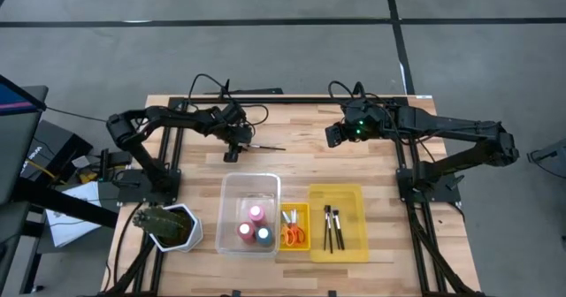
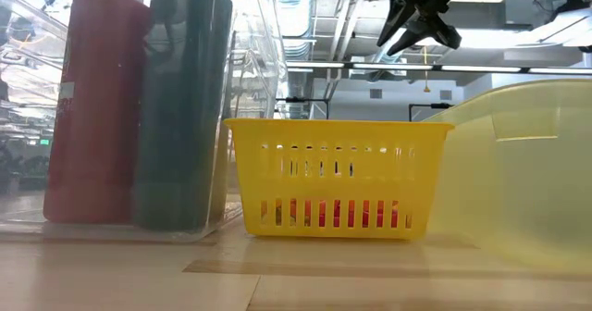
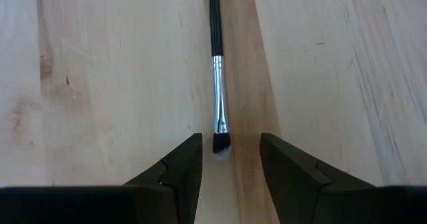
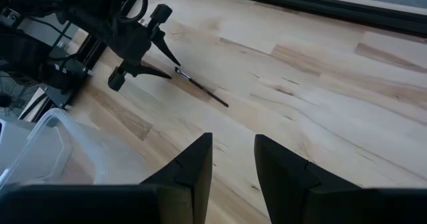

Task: Pick & Place Paint Supplies
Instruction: Put the black paint brush into the right yellow bin

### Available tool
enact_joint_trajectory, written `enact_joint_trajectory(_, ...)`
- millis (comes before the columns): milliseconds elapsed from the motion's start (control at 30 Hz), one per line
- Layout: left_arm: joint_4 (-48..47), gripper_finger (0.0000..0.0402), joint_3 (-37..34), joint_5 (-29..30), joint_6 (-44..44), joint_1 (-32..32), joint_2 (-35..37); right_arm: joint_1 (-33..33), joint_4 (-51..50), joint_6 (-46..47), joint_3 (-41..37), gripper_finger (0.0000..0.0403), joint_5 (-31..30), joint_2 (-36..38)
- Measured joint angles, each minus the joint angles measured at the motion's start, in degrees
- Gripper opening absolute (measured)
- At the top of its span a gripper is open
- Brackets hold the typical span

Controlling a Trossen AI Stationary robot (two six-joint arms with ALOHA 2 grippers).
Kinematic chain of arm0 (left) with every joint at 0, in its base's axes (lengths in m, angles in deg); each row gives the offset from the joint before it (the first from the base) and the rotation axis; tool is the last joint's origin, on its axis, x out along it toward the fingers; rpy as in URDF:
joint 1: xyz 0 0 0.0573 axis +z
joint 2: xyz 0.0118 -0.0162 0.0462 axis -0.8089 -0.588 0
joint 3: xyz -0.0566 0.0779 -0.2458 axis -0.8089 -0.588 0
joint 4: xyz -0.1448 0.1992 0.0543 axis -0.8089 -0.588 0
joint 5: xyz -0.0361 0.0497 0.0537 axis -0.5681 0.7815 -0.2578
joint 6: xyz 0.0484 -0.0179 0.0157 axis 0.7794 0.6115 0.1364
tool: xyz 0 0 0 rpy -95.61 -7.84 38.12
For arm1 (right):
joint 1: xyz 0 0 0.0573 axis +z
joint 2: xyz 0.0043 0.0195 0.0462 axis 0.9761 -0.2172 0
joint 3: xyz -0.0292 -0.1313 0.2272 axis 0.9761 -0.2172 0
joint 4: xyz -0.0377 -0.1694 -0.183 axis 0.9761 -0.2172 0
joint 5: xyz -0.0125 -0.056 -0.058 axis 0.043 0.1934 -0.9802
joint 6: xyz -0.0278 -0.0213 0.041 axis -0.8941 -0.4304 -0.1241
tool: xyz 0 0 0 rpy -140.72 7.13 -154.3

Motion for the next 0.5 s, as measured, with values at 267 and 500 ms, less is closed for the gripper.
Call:
enact_joint_trajectory(267, 0.0, 0.0143, 0.0, -0.8, 0.0, 0.1, 0.0, 0.0, -1.1, 0.6, 0.0, 0.0108, 0.1, 0.0)
enact_joint_trajectory(500, 0.0, 0.0143, 0.0, -2.9, 0.0, 2.4, -0.1, 0.0, -1.2, 0.6, 0.0, 0.0108, 0.2, 0.0)
